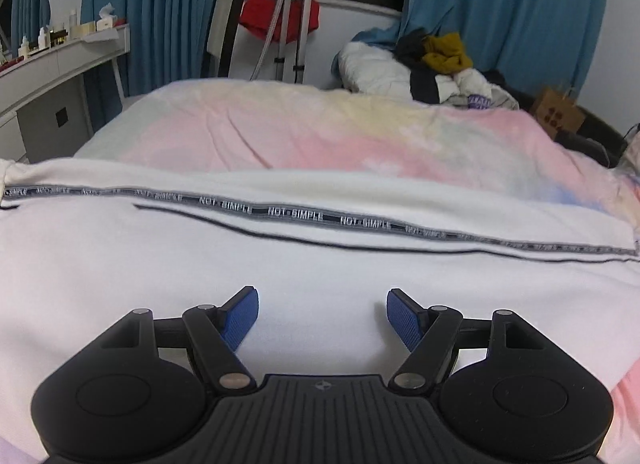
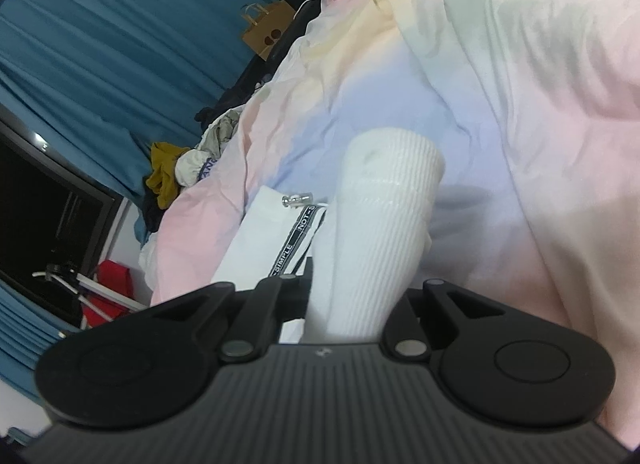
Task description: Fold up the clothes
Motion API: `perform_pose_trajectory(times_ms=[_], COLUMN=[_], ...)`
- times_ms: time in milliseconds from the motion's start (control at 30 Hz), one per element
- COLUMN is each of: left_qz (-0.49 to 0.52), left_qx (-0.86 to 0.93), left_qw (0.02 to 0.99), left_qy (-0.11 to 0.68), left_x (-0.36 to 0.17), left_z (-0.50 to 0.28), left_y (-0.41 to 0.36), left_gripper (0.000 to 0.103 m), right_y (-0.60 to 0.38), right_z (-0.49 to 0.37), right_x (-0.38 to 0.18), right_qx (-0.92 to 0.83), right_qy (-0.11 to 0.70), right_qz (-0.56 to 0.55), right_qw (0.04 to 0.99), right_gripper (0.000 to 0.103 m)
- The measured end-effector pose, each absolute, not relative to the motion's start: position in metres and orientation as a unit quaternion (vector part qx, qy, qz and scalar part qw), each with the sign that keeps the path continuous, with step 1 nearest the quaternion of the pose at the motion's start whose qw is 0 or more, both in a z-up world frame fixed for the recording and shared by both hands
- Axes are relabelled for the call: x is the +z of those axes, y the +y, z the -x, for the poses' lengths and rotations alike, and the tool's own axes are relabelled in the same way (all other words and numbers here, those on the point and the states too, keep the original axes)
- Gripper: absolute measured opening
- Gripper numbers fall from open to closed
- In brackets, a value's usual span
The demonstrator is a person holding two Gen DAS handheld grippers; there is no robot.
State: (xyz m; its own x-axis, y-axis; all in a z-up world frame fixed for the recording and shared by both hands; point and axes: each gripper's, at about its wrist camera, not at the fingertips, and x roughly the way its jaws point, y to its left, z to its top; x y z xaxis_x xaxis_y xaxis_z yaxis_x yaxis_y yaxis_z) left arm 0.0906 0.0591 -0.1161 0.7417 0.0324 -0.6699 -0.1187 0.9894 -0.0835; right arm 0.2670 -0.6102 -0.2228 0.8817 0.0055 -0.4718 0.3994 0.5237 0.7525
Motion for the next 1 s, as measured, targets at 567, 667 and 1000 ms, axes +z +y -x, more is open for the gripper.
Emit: perform_pose_trajectory(times_ms=[567,667,1000], left_qz=[0.016,0.007,-0.003], left_qx=[0.060,0.062,0.058], left_qw=[0.929,0.930,0.933], left_qy=[0.366,0.362,0.356], left_x=[-0.132,-0.134,-0.140], left_z=[-0.091,-0.091,-0.091], left_y=[0.050,0.048,0.050], left_gripper=[0.074,0.074,0.075], right_y=[-0.605,-0.601,-0.583], right_z=[-0.263,-0.265,-0.268], right_x=[-0.216,-0.213,-0.198], right_qx=[-0.119,-0.121,-0.144], right_qy=[0.221,0.224,0.224], right_qz=[-0.435,-0.416,-0.344], right_qw=[0.865,0.873,0.900], right_gripper=[0.013,0.013,0.013])
